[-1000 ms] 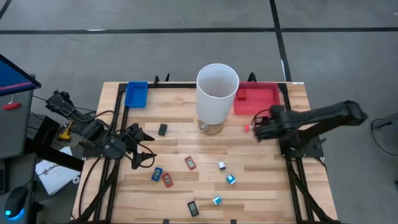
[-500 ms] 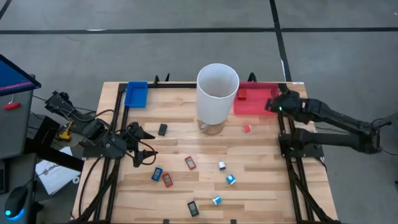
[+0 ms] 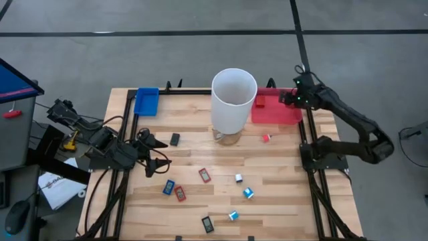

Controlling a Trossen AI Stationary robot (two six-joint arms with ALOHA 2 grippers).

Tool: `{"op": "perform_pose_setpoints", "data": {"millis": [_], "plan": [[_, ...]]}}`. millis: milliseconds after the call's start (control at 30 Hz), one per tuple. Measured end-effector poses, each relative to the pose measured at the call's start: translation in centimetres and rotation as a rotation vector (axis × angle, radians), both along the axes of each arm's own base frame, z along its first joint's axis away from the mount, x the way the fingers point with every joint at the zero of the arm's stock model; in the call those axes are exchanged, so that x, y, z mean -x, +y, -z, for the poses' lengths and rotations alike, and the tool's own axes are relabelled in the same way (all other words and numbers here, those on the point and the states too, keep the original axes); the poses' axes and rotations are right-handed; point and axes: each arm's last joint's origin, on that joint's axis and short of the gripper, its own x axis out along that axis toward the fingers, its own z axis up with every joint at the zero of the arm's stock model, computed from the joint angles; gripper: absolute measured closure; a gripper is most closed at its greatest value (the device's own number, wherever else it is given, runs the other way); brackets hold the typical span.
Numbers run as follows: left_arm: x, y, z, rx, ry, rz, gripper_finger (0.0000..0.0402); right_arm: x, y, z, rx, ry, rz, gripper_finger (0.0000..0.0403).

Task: Pick & Place Office items
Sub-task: Put the red charger adapter into the pink bin

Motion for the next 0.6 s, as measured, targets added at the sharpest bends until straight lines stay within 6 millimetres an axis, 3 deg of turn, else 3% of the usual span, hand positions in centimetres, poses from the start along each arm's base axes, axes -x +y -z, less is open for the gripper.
{"op": "perform_pose_setpoints", "data": {"millis": [133,300,400,600], "plan": [[0.0,0.0,0.0,0.007,-0.002,-0.008,0.005,-1.6,0.3,0.3,0.022,0.031,-0.016,0.02],[0.0,0.0,0.0,0.022,-0.004,-0.016,0.005,-3.5,0.0,1.3,0.011,-0.024,0.103,0.02],[0.0,0.0,0.0,0.026,-0.003,-0.015,0.005,-4.5,-0.8,1.8,0.013,-0.088,0.18,0.02],[0.0,0.0,0.0,0.025,-0.001,-0.01,0.005,-7.4,-3.2,1.8,-0.01,-0.019,0.2,0.02]]}}
